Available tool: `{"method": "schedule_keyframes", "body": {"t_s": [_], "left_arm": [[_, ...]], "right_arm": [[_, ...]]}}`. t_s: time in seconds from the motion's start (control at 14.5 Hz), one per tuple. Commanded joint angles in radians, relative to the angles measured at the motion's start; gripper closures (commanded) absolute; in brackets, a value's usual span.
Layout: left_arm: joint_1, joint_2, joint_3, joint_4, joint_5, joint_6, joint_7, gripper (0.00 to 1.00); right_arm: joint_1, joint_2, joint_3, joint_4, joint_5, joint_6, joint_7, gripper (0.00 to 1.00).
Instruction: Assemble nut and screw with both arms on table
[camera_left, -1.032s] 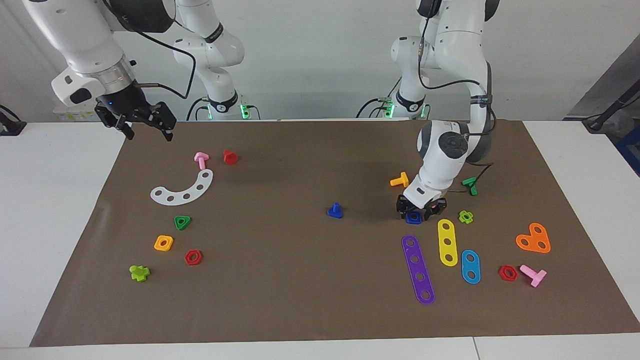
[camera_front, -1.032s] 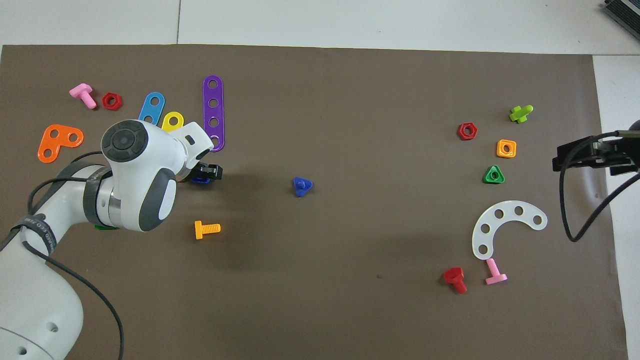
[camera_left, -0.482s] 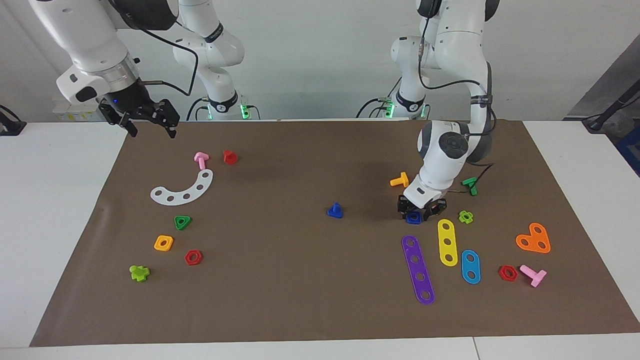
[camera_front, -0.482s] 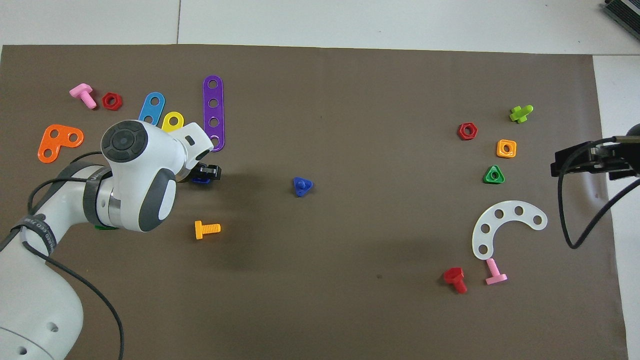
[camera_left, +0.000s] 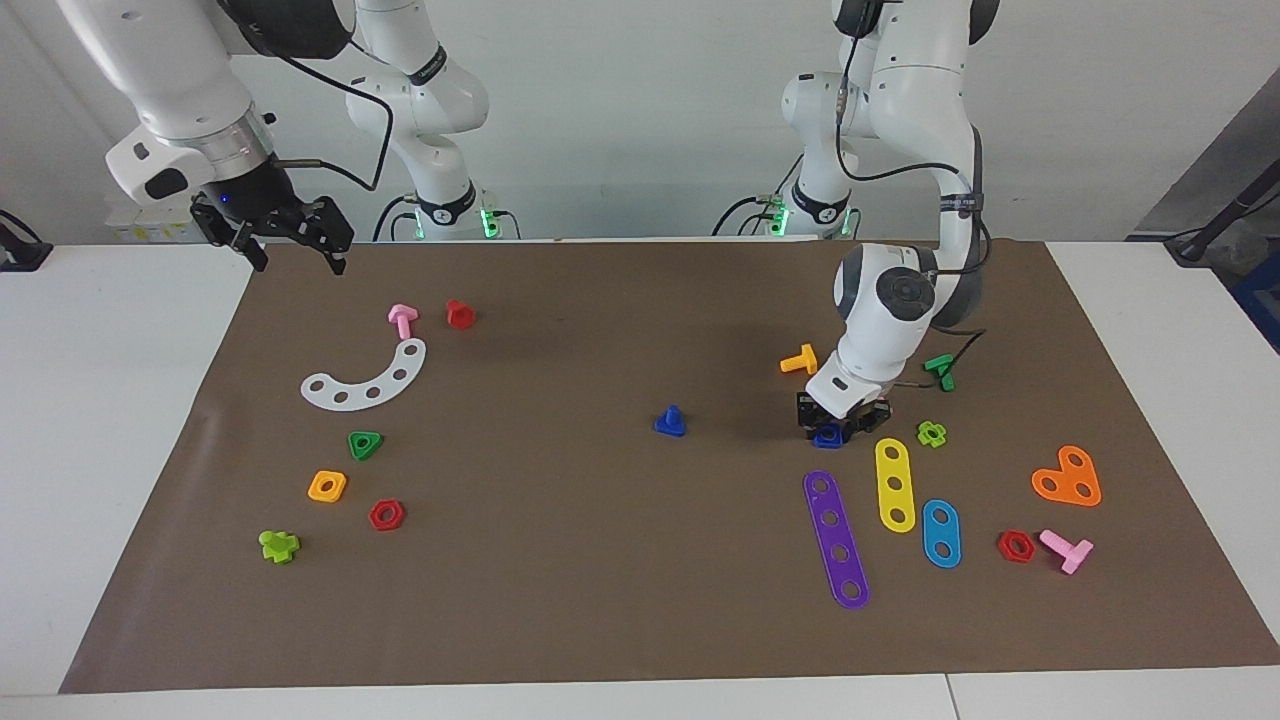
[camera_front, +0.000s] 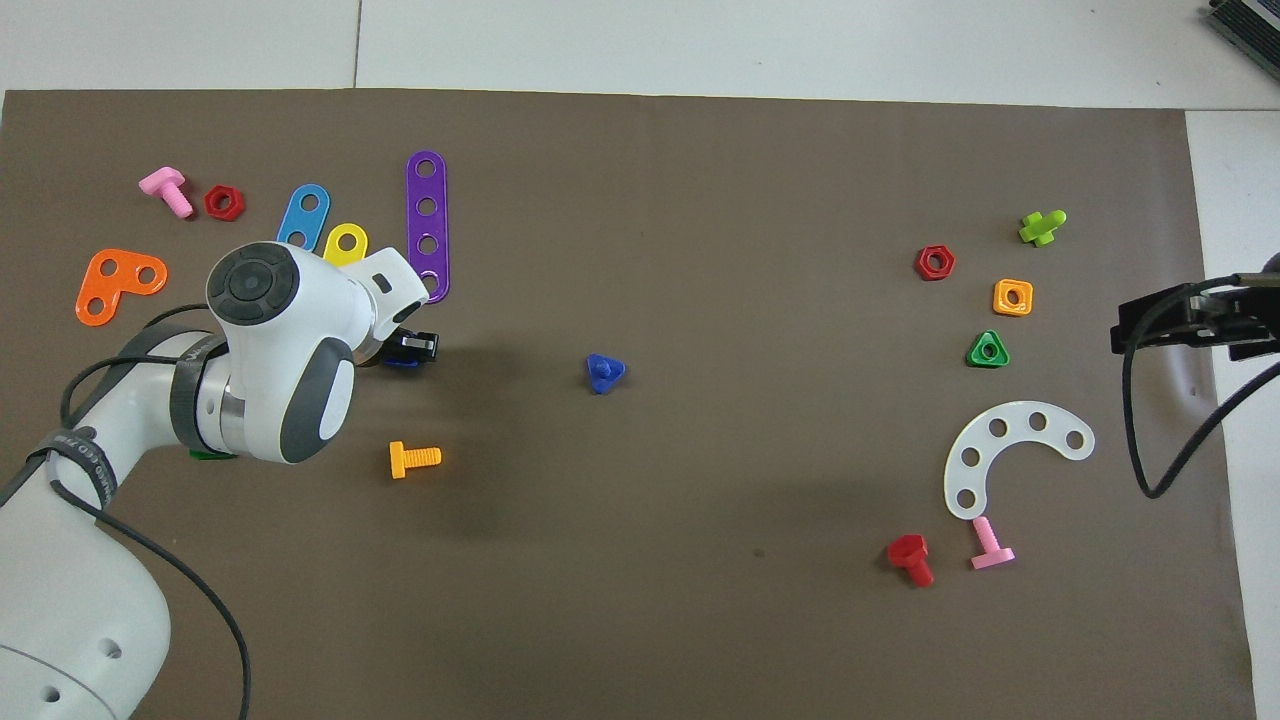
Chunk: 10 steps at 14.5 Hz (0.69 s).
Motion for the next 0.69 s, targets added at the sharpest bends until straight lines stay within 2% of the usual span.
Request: {"method": "schedule_keyframes", "body": {"t_s": [0.0, 0.34, 0.48, 0.62], "left_arm": [[-0.002, -0.002, 0.008, -0.008, 0.012, 0.016, 0.016, 0.53], [-0.009, 0.001, 0.006, 0.045, 0.012, -0.044, 0.010, 0.67], [-0.020, 0.007, 0.008, 0.077, 0.010, -0.087, -0.007, 0.78], [-0.064, 0.015, 0.008, 0.099, 0.010, -0.096, -0.104, 0.78]], "right_arm": [[-0.006, -0.025, 0.009, -0.023, -0.003, 0.000, -0.004, 0.00], [-0.006, -0.025, 0.009, -0.023, -0.003, 0.000, -0.004, 0.00], [-0.006, -0.025, 0.009, -0.023, -0.003, 0.000, -0.004, 0.00], [-0.008, -0.025, 0.009, -0.023, -0.003, 0.000, -0.004, 0.00]]}}
